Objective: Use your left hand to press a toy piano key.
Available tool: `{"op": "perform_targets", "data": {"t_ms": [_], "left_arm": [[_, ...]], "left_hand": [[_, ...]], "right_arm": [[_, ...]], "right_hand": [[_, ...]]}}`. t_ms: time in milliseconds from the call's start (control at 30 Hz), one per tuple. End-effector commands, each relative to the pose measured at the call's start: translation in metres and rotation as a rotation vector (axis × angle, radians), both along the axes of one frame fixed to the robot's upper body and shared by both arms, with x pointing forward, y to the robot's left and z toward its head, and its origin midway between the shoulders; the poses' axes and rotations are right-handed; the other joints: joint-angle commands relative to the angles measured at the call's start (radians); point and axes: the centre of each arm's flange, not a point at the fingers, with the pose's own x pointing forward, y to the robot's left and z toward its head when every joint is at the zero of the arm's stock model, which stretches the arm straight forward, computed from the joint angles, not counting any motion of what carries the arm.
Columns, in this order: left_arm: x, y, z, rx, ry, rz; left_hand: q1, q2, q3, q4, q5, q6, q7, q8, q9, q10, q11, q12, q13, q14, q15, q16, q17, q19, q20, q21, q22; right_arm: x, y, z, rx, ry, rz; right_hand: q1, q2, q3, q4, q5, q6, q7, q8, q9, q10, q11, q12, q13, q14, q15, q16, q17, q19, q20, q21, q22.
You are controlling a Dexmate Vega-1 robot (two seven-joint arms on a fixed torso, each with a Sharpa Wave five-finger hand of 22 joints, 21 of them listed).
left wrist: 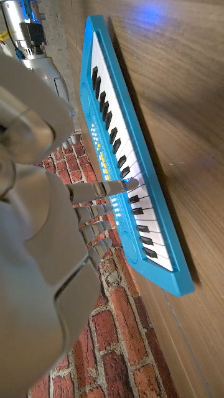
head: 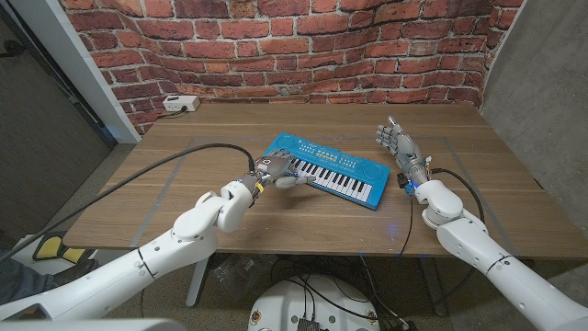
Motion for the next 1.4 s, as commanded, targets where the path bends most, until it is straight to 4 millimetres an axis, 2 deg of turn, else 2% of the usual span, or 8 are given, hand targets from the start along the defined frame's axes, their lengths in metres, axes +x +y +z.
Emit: {"op": "perform_targets", "data": {"t_ms": [33, 333, 600, 700, 900, 1033, 1267, 1400], "left_arm": [[-0.008, -0.001, 0.015, 0.002, -0.051, -0.009], [-0.015, 0.000, 0.021, 0.006, -0.087, -0.009], [-0.019, 0.001, 0.026, -0.008, -0.117, -0.011], [-0.020, 0.001, 0.026, -0.015, -0.127, -0.014], [-0.021, 0.003, 0.025, -0.044, -0.155, -0.027], [-0.022, 0.005, 0.025, -0.070, -0.168, -0.042], [-0.022, 0.015, 0.030, -0.167, -0.155, -0.084], [-0.023, 0.017, 0.030, -0.201, -0.159, -0.101]], "left_hand": [[0.003, -0.003, -0.001, -0.002, 0.001, 0.012, 0.001, 0.005, 0.000, 0.008, -0.006, 0.007, 0.003, 0.014, -0.009, 0.004, 0.000, -0.004, 0.012, 0.004, 0.005], [0.009, 0.001, -0.003, -0.002, 0.000, -0.017, -0.014, -0.008, 0.001, 0.004, -0.008, 0.005, 0.003, 0.020, -0.008, 0.005, 0.000, -0.003, 0.022, 0.005, 0.006], [0.022, 0.009, -0.011, -0.003, -0.003, -0.146, -0.033, -0.039, 0.002, -0.003, -0.006, 0.002, 0.004, 0.023, -0.005, 0.004, 0.001, -0.003, 0.033, 0.005, 0.006], [0.034, 0.016, -0.018, -0.004, -0.007, -0.282, -0.064, -0.043, 0.003, -0.003, -0.028, 0.002, 0.004, 0.027, -0.004, 0.003, 0.001, 0.000, 0.040, 0.007, 0.006], [0.050, 0.025, -0.024, -0.007, -0.011, -0.372, -0.093, -0.036, 0.002, 0.050, -0.083, 0.016, 0.003, 0.073, 0.001, 0.015, 0.000, 0.027, 0.045, 0.014, 0.004], [0.058, 0.028, -0.026, -0.009, -0.013, -0.412, -0.085, -0.037, 0.001, 0.060, -0.082, 0.015, 0.002, 0.086, -0.008, 0.017, 0.000, 0.041, 0.044, 0.017, 0.003], [0.068, 0.034, -0.029, -0.010, -0.015, -0.435, -0.070, -0.027, 0.001, 0.018, -0.033, -0.004, 0.002, 0.072, -0.015, 0.006, 0.000, 0.046, 0.044, 0.015, 0.003], [0.072, 0.037, -0.030, -0.010, -0.016, -0.442, -0.057, -0.025, 0.001, 0.012, -0.013, -0.006, 0.002, 0.069, -0.011, 0.004, 0.000, 0.050, 0.024, 0.014, 0.003]], "right_arm": [[0.003, 0.001, 0.001, 0.012, -0.011, 0.005], [0.003, 0.002, 0.004, 0.003, -0.018, 0.005], [0.002, 0.001, 0.008, -0.001, -0.022, 0.005], [0.003, 0.001, 0.008, -0.004, -0.022, 0.004], [0.002, 0.000, 0.007, -0.005, -0.019, 0.004], [0.002, 0.000, 0.008, -0.004, -0.019, 0.003], [0.002, 0.001, 0.008, -0.008, -0.019, 0.006], [0.003, 0.002, 0.008, -0.009, -0.022, 0.010]], "right_hand": [[-0.001, 0.007, 0.001, -0.004, 0.004, 0.004, -0.001, -0.001, 0.004, 0.012, -0.001, -0.002, 0.004, -0.002, 0.005, -0.003, 0.002, 0.008, 0.004, -0.004, 0.006], [-0.001, 0.007, 0.001, -0.004, 0.004, 0.005, -0.001, -0.001, 0.004, 0.013, -0.001, -0.002, 0.004, -0.001, 0.004, -0.003, 0.002, 0.009, 0.005, -0.006, 0.006], [-0.001, 0.007, 0.001, -0.005, 0.004, 0.003, -0.003, -0.001, 0.004, 0.014, -0.001, -0.001, 0.004, 0.001, 0.005, -0.002, 0.002, 0.010, 0.006, -0.008, 0.006], [-0.001, 0.008, 0.000, -0.005, 0.004, 0.004, -0.003, -0.001, 0.004, 0.015, -0.001, -0.001, 0.004, 0.001, 0.005, -0.002, 0.002, 0.009, 0.006, -0.009, 0.006], [-0.001, 0.008, 0.000, -0.005, 0.004, 0.004, -0.005, -0.001, 0.004, 0.016, -0.001, 0.000, 0.004, 0.000, 0.006, -0.003, 0.002, 0.010, 0.006, -0.009, 0.007], [-0.001, 0.008, 0.000, -0.006, 0.004, 0.004, -0.005, -0.001, 0.004, 0.016, -0.001, 0.000, 0.004, 0.001, 0.007, -0.003, 0.002, 0.010, 0.007, -0.011, 0.007], [-0.001, 0.008, 0.000, -0.006, 0.004, 0.005, -0.006, -0.001, 0.004, 0.016, -0.001, 0.000, 0.004, 0.000, 0.007, -0.003, 0.002, 0.010, 0.008, -0.012, 0.007], [-0.001, 0.008, 0.000, -0.006, 0.004, 0.005, -0.006, -0.001, 0.004, 0.016, -0.001, -0.001, 0.004, 0.001, 0.007, -0.003, 0.002, 0.011, 0.008, -0.013, 0.007]]}}
